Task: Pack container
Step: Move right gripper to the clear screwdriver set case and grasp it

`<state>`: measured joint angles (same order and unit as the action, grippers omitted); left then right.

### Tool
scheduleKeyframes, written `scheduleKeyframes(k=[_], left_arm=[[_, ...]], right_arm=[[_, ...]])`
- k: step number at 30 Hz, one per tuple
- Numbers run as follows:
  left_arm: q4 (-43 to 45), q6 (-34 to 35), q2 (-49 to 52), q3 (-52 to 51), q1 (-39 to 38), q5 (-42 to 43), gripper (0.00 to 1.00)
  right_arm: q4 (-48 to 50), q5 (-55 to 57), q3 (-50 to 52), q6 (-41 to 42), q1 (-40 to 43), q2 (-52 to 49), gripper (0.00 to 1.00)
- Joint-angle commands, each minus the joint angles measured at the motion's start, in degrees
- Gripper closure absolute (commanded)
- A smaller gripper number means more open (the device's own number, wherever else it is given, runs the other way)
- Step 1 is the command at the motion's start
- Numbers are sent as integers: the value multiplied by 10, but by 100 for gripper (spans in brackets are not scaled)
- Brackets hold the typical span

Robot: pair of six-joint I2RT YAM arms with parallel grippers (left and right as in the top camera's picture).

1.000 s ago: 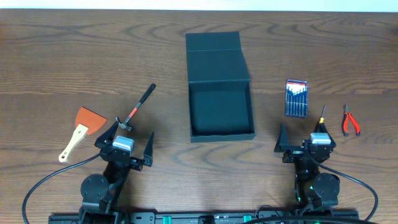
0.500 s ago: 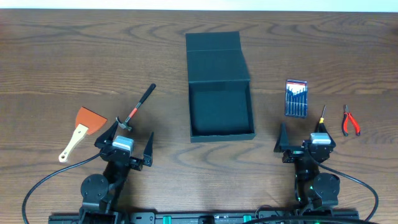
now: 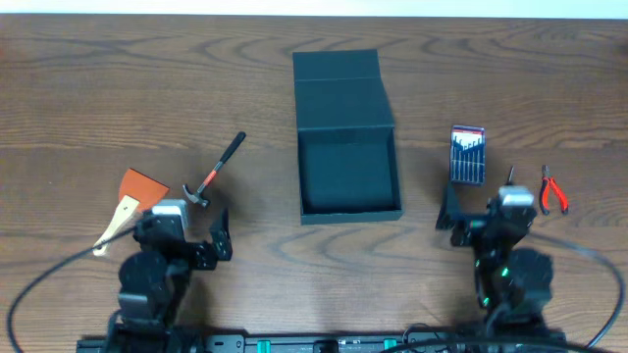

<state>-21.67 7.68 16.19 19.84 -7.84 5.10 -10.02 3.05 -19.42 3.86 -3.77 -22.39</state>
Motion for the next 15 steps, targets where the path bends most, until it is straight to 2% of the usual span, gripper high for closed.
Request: scheduleKeyframes(k=[1,6,9,12,15], left_arm=[[-14,12,76,71,0,-17,2],[-51,12,181,152,0,-15,2],[-87,12,229,194,0,-15,2],[-105,12,258,216,0,-15,2],[-106,12,267,220,0,-15,1]], right_arm=[[-45,6,-131,-44,14,-135,1],[-178,-3,-373,-44,42,-354,1],[-295,-15,-527,-43,59,-470,1],[-372,-22,-621,-43,63,-545,1],[-400,-23,-644,-38,63,-592,1]])
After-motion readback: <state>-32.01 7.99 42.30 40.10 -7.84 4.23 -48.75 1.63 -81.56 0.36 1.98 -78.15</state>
